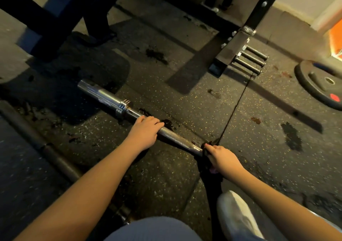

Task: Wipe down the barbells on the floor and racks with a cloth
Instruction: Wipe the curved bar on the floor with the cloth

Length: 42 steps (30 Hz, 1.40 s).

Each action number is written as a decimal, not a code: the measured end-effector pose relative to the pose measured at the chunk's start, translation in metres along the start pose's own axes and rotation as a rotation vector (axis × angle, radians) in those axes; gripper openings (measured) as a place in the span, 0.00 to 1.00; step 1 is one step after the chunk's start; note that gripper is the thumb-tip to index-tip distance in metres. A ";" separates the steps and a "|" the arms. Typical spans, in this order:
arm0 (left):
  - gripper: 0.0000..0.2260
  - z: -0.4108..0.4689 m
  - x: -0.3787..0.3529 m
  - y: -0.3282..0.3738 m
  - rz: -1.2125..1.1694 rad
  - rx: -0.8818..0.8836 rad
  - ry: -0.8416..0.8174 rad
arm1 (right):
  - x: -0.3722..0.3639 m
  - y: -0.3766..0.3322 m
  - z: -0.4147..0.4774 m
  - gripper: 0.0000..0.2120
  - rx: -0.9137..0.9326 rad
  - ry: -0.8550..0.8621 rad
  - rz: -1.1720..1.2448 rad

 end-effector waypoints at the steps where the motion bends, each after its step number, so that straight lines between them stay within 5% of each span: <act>1: 0.24 0.000 -0.002 -0.001 0.007 0.005 -0.003 | 0.005 -0.001 0.003 0.18 -0.017 0.037 0.063; 10: 0.26 -0.015 0.001 -0.044 0.000 0.202 0.098 | 0.024 -0.061 0.040 0.20 0.110 0.093 0.324; 15: 0.27 -0.014 -0.006 -0.057 0.020 0.161 0.102 | 0.038 -0.098 0.069 0.22 0.229 0.260 0.480; 22: 0.28 -0.016 -0.006 -0.061 0.027 0.142 0.142 | 0.008 -0.073 0.056 0.37 0.344 0.263 0.257; 29: 0.29 -0.016 -0.012 -0.061 0.020 0.135 0.252 | 0.032 -0.107 0.087 0.19 0.378 0.473 0.226; 34: 0.29 -0.017 -0.012 -0.062 0.020 0.134 0.246 | 0.009 -0.078 0.067 0.36 0.411 0.364 0.274; 38: 0.28 -0.014 -0.011 -0.059 0.002 0.154 0.289 | 0.023 -0.078 0.074 0.19 0.397 0.392 0.318; 42: 0.28 -0.015 -0.011 -0.057 0.002 0.171 0.291 | 0.036 -0.073 0.084 0.13 0.249 0.318 0.576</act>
Point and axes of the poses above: each hand's wrist, its own z-axis towards the middle knuckle, its own x-axis out of the back of the hand, y = z × x, the point moved 6 cm from there along z, towards the middle knuckle, and after that the axes turned 6 degrees about -y, right-handed, at the moved point
